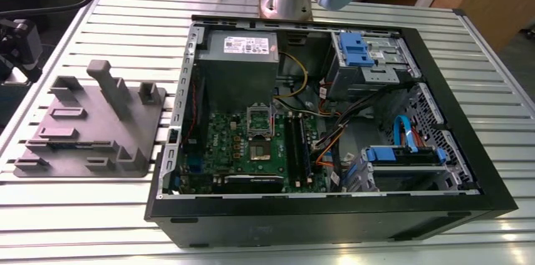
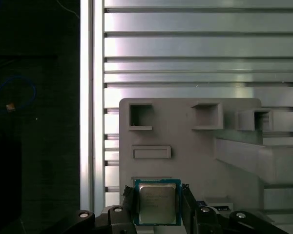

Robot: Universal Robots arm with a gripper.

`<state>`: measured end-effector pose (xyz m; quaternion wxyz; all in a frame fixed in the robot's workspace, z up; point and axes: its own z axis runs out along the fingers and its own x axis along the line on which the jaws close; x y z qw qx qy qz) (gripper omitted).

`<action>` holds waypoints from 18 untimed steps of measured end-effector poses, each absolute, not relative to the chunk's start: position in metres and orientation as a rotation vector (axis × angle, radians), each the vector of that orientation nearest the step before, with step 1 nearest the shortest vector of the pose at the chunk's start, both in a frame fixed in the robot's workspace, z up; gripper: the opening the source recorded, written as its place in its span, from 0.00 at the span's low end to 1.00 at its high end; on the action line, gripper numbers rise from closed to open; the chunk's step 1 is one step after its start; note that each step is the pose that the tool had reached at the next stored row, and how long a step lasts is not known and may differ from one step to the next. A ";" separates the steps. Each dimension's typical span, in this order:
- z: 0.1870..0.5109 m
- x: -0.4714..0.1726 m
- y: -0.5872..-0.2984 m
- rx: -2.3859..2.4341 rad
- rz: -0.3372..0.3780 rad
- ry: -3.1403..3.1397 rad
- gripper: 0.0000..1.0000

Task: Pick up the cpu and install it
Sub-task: 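Pick up the cpu and move it towards the insertion slot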

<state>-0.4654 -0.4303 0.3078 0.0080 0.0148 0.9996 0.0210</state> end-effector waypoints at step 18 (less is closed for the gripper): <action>0.329 -0.465 -0.430 0.046 0.069 3.125 0.47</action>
